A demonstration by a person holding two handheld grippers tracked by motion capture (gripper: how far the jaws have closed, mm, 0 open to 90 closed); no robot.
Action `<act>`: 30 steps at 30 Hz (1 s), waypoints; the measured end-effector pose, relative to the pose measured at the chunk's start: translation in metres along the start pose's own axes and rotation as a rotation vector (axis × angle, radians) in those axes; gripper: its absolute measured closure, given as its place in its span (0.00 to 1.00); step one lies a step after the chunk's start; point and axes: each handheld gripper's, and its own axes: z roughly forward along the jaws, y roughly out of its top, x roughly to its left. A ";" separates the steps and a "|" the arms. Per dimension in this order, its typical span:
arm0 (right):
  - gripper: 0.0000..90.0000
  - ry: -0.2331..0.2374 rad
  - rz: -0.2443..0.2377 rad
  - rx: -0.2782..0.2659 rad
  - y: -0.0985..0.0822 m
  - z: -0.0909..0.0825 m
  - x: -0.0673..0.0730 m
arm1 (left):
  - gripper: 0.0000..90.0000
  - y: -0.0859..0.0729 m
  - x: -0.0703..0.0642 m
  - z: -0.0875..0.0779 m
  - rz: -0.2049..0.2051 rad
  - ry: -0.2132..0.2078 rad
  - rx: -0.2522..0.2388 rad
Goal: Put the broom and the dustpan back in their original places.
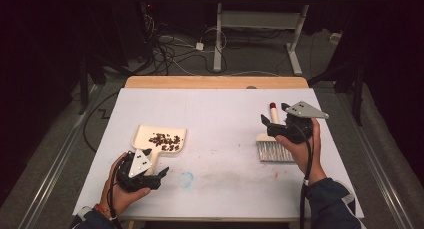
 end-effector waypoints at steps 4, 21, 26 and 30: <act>0.23 0.018 -0.026 -0.002 0.001 -0.005 0.005 | 0.22 0.000 0.000 0.000 -0.001 0.000 0.000; 0.23 0.068 -0.088 -0.032 0.003 -0.031 0.020 | 0.22 0.001 0.000 -0.003 0.005 0.009 -0.006; 0.23 0.080 -0.095 -0.040 0.001 -0.038 0.021 | 0.22 0.001 0.000 -0.002 0.007 0.006 -0.004; 0.23 0.083 -0.102 -0.039 -0.001 -0.041 0.021 | 0.22 0.001 -0.001 -0.002 0.012 0.004 -0.005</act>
